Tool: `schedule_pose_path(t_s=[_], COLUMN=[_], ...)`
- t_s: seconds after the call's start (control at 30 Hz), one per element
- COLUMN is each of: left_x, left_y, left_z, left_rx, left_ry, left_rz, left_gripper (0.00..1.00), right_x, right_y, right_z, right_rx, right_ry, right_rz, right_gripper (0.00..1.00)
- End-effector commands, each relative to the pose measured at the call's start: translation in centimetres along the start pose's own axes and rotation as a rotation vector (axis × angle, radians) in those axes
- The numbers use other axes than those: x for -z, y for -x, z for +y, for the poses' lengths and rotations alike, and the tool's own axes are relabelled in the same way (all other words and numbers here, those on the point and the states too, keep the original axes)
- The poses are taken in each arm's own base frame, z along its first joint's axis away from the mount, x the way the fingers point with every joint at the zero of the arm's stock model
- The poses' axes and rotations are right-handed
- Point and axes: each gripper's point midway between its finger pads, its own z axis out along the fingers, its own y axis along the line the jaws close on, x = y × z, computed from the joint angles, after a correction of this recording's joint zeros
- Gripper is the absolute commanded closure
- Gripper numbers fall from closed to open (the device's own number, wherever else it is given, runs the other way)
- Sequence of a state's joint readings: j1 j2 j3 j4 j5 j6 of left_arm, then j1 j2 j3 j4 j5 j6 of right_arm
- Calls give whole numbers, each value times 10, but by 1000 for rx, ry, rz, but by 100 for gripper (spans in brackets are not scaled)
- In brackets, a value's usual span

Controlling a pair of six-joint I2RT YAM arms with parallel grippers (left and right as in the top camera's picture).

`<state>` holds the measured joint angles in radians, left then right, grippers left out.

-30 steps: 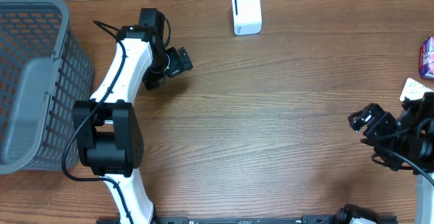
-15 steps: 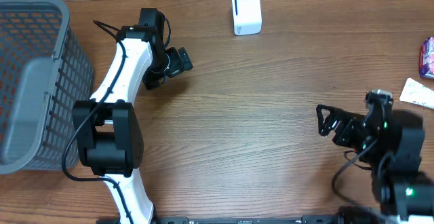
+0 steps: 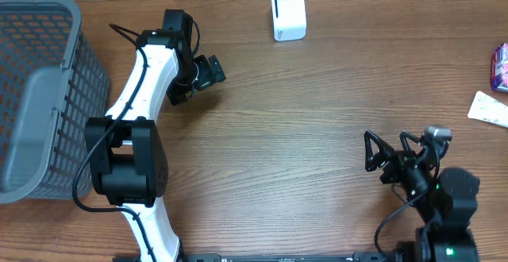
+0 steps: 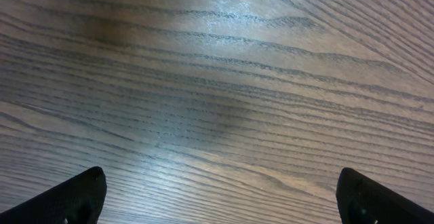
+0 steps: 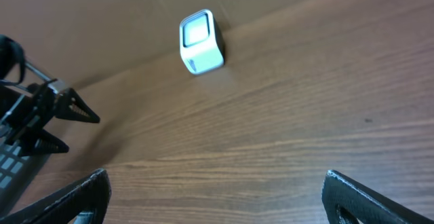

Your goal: Scan the item barcode

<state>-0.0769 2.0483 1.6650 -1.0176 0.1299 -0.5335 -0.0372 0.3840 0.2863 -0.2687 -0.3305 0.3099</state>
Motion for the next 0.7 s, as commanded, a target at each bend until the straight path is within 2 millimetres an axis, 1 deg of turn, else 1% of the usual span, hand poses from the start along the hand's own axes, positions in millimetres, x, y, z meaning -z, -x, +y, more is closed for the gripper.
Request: schedule_pose_path(t_s=[0.0, 0.17, 0.4, 0.67], left_x=[-1, -1, -1, -1], left_y=[2, 2, 2, 2], left_z=[0, 0, 0, 0], left_rx=[15, 15, 15, 15], left_ry=[5, 5, 5, 5], left_rz=[-5, -5, -5, -5], left_gripper=[0, 0, 0, 0], right_x=[7, 14, 16, 16], right_y=[-8, -10, -12, -4], right_z=[3, 5, 5, 6], right_rx=[32, 60, 91, 117], right_ry=[38, 65, 84, 89], right_rz=[-50, -118, -169, -238], right_gripper=[0, 0, 0, 0])
